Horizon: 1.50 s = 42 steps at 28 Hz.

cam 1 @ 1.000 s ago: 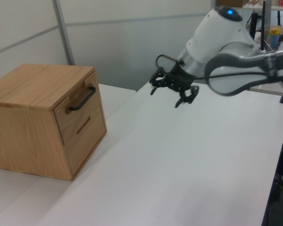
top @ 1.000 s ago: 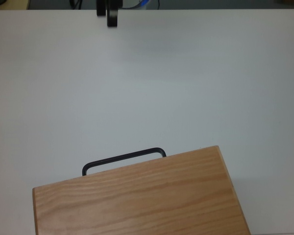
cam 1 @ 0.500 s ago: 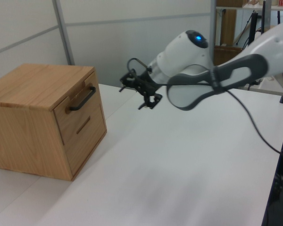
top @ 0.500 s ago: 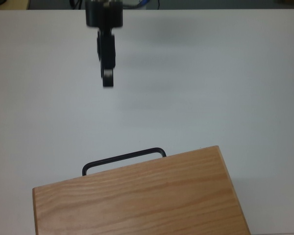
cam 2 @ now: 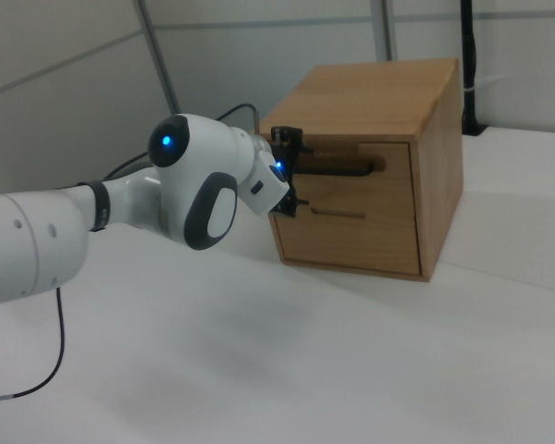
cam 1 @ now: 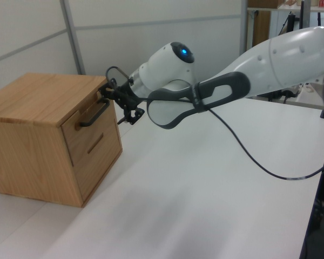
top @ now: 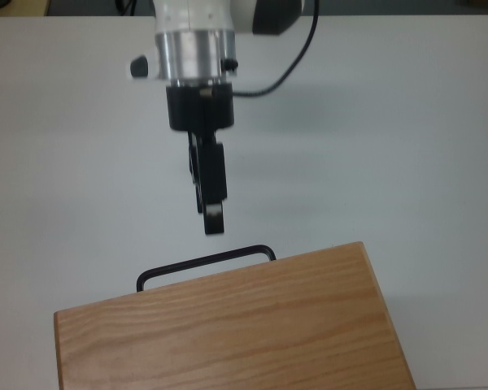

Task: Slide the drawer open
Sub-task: 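Move the gripper to the black handle of the upper drawer, then close the gripper on the black drawer handle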

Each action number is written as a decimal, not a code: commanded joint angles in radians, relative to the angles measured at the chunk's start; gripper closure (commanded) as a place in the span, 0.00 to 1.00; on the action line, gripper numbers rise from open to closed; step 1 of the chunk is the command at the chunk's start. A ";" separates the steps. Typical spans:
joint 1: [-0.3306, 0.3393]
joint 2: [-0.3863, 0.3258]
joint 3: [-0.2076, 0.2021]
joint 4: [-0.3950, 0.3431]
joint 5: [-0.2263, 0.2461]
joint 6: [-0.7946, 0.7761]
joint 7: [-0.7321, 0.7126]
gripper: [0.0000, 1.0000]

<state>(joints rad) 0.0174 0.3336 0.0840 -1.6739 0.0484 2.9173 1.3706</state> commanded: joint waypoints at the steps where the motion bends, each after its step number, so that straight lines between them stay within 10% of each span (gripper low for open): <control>1: -0.011 0.104 0.016 0.128 0.007 0.019 0.004 0.02; 10: -0.013 0.111 0.016 0.138 0.002 0.019 -0.061 0.69; 14: -0.013 0.110 0.016 0.137 -0.004 0.017 -0.070 0.82; 26: -0.011 0.110 0.016 0.128 -0.061 0.017 -0.082 1.00; 42: -0.013 0.062 0.016 0.089 -0.099 -0.124 -0.108 1.00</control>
<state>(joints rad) 0.0132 0.4318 0.0870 -1.5491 -0.0353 2.9062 1.3035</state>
